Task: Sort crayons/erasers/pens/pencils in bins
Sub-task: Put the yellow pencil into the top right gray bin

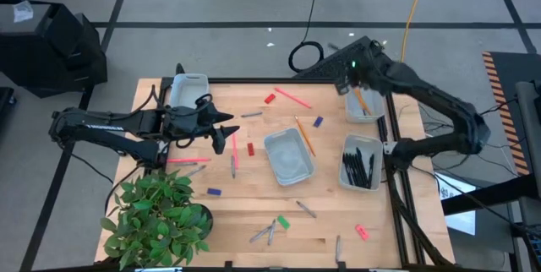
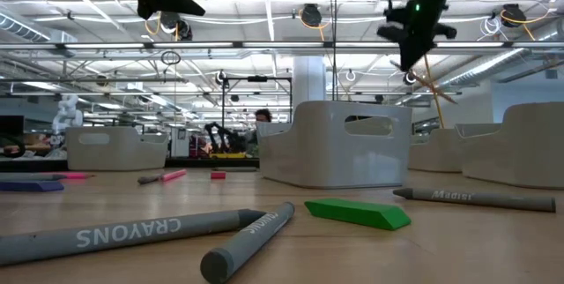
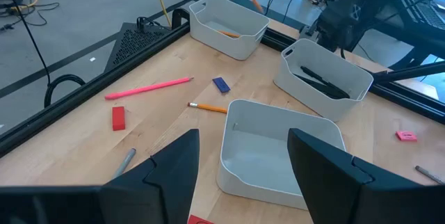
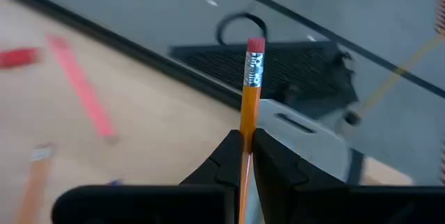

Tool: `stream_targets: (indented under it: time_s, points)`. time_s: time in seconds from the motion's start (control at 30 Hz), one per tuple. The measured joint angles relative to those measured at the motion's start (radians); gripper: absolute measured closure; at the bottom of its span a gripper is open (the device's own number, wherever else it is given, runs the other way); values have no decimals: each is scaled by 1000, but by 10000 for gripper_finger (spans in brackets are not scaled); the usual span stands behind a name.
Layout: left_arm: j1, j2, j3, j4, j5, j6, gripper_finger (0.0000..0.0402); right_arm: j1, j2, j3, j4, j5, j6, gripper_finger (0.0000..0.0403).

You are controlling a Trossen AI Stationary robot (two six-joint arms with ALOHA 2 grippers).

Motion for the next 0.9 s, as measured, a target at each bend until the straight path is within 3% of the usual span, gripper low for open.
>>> stream_targets:
  time_s: [0.17, 0.33, 0.67, 0.9]
  points:
    - [0, 0, 0, 0, 0, 0, 179, -199, 134, 0, 35, -35, -105, 383]
    - [0, 0, 0, 0, 0, 0, 179, -305, 248, 0, 29, -113, -134, 383]
    - [0, 0, 0, 0, 0, 0, 179, -322, 291, -90, 33, -143, -163, 383]
    - [0, 0, 0, 0, 0, 0, 179, -322, 291, -184, 164, -191, -179, 382]
